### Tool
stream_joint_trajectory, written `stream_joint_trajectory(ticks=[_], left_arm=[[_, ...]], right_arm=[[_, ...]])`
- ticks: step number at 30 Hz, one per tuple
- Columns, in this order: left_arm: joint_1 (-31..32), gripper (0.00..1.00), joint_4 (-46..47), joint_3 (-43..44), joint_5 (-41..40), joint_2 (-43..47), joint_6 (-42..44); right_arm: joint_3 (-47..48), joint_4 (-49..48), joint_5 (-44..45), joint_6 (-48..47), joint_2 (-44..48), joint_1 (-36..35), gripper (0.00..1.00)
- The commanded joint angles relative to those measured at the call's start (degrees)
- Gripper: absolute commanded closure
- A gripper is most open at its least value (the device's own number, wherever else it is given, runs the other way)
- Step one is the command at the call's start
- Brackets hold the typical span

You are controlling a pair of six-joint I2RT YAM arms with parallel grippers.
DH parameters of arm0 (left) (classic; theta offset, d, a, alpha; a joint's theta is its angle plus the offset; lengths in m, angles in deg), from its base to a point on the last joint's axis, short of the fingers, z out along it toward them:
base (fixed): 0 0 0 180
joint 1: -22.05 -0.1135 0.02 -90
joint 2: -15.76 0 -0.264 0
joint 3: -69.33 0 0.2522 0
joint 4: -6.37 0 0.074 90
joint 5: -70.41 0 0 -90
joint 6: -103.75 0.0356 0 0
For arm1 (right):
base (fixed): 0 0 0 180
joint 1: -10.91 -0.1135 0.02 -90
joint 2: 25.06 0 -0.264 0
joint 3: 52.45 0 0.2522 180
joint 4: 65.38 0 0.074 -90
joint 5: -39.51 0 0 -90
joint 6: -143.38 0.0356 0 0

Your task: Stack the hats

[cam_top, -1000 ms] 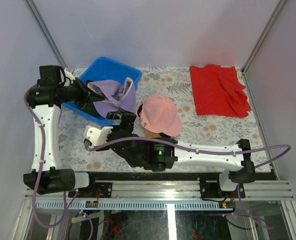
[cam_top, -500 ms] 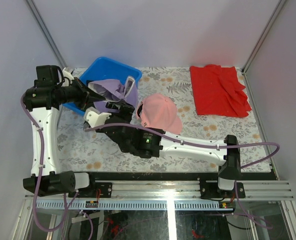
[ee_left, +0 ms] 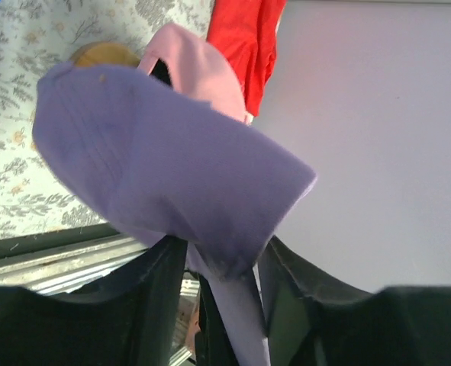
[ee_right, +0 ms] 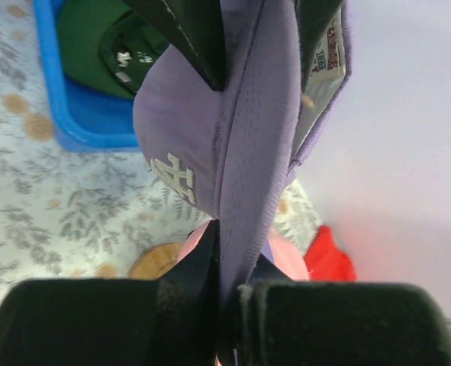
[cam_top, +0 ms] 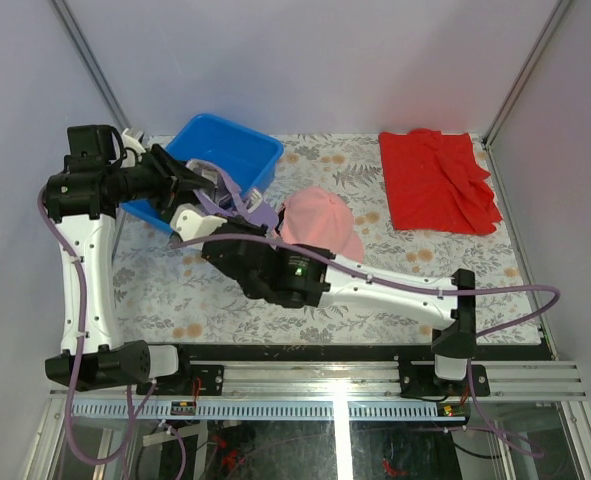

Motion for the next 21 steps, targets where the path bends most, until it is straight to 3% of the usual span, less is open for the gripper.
stream_joint_trajectory(ticks=[1,5,6,7,8,15,21], left_arm=[[-0.2,0.56,8.6,6.0,-3.1,-2.0,-3.1],[-0.5,0.49,11.2,12.1,-10.3,-4.0,-5.6],[-0.5,0.38,12.0,12.7,-12.0,-4.1,-6.1],[-0.5,0.08,13.0,12.7,-13.6,-4.1,-6.9],[-0.6,0.01,14.1,12.2,-14.8,-3.8,-7.6],[-0.6,0.0,20.9,2.4,-16.7,-2.4,-7.8],[-0.2,0.0,33.4,-14.4,-12.1,1.9,-11.5]], right_arm=[[10.6,13.4,-6.7,16.0,6.9,0.6,1.0],[19.0,20.5,-13.7,24.6,8.9,2.7,1.0],[20.8,21.9,-16.4,27.4,9.4,4.1,1.0],[22.2,23.1,-19.1,30.6,9.7,6.0,1.0],[22.6,23.7,-21.8,33.6,11.2,7.8,1.0],[19.9,24.5,-42.9,53.7,19.7,23.8,1.0],[13.3,19.6,-63.0,69.0,24.2,38.8,1.0]])
